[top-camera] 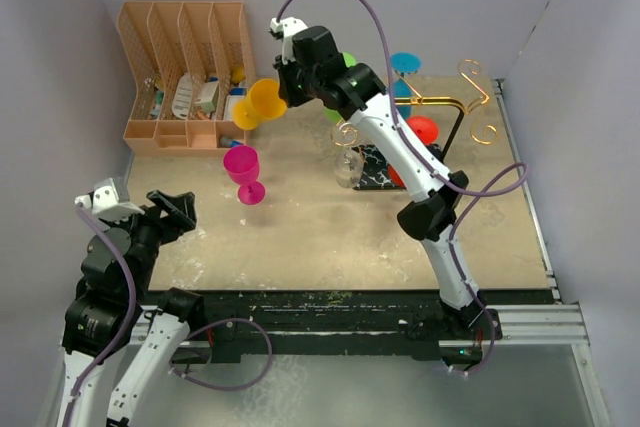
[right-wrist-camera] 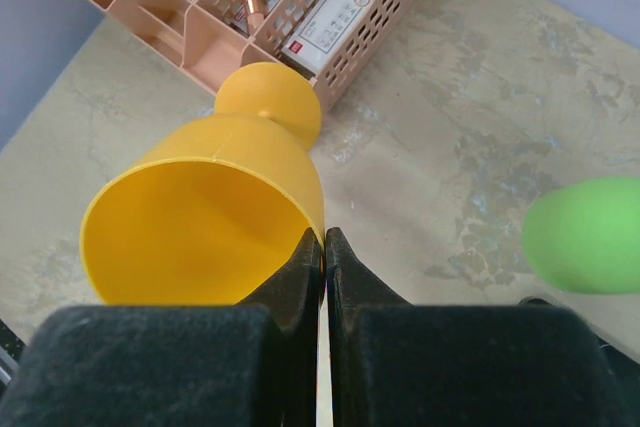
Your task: Take the wine glass off the wine glass rack
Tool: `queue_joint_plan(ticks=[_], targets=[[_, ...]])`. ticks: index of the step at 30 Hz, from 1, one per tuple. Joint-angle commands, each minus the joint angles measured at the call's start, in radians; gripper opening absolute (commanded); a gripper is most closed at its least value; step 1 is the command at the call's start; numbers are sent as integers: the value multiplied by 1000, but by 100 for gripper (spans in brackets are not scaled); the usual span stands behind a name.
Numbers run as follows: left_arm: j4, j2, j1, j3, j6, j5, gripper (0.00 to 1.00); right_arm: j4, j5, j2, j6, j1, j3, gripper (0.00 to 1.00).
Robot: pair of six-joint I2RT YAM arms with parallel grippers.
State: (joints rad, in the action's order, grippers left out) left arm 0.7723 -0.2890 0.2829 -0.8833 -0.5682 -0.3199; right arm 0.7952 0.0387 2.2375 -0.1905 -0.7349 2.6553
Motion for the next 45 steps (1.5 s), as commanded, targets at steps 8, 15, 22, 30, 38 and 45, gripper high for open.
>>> queue_joint_plan(ticks=[8,15,22,30,38,45], targets=[[-60,-26,1,18,57,-11,82,10,120,-5,70,-7,32,0],[-56,-18,2,23,53,-15,82,31,98,23,80,-8,35,0],[-56,-23,2,24,51,-11,81,39,140,51,134,-48,32,0],[-56,-18,1,26,50,-8,81,57,156,80,126,-51,19,0],[-57,-18,2,27,50,-6,81,82,156,112,117,-51,8,0],[-58,-20,1,27,50,-3,81,86,153,141,114,-51,9,0]])
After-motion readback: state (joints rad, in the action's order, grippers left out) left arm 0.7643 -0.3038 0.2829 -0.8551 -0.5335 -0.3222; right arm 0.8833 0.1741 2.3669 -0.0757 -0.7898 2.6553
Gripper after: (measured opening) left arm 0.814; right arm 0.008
